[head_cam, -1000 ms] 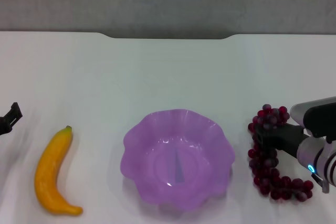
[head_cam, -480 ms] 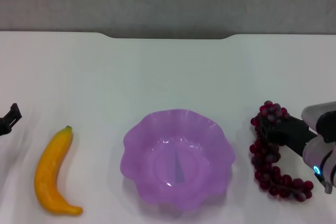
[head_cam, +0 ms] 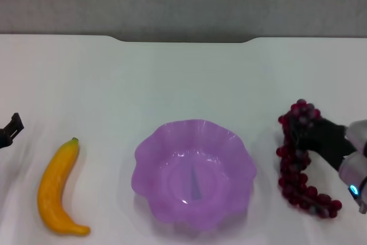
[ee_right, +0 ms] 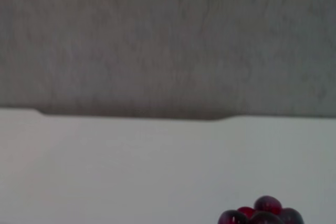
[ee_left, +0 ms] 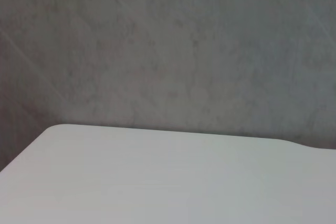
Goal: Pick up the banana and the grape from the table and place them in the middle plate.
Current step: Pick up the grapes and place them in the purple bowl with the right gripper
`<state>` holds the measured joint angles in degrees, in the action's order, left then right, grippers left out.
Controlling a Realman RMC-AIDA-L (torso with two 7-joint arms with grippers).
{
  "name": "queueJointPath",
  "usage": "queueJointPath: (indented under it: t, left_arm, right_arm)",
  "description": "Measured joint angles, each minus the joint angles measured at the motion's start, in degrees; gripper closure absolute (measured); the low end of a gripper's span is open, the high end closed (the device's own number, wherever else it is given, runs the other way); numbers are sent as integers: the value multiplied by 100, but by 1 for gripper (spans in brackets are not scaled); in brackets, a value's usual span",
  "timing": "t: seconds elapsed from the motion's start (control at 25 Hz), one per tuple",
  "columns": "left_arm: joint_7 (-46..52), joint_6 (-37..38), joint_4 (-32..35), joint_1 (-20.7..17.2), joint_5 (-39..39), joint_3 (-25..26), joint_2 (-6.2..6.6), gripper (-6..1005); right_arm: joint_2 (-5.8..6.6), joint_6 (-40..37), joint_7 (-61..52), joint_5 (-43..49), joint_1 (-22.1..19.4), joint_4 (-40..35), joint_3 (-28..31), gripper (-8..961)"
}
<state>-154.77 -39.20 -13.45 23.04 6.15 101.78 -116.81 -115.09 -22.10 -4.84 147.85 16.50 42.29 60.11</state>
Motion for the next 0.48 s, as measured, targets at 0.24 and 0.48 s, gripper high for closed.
queueJointPath:
  t: [0.24,0.48]
  left_arm:
    - [0,-1,0,12,0,0,0,105]
    - [0,-3,0,2,-4,0,0,105]
  right_arm:
    - [4,-1160,1,43,-401,46,-104,619]
    - [27,-1948,1,64,-587,72,-148,623]
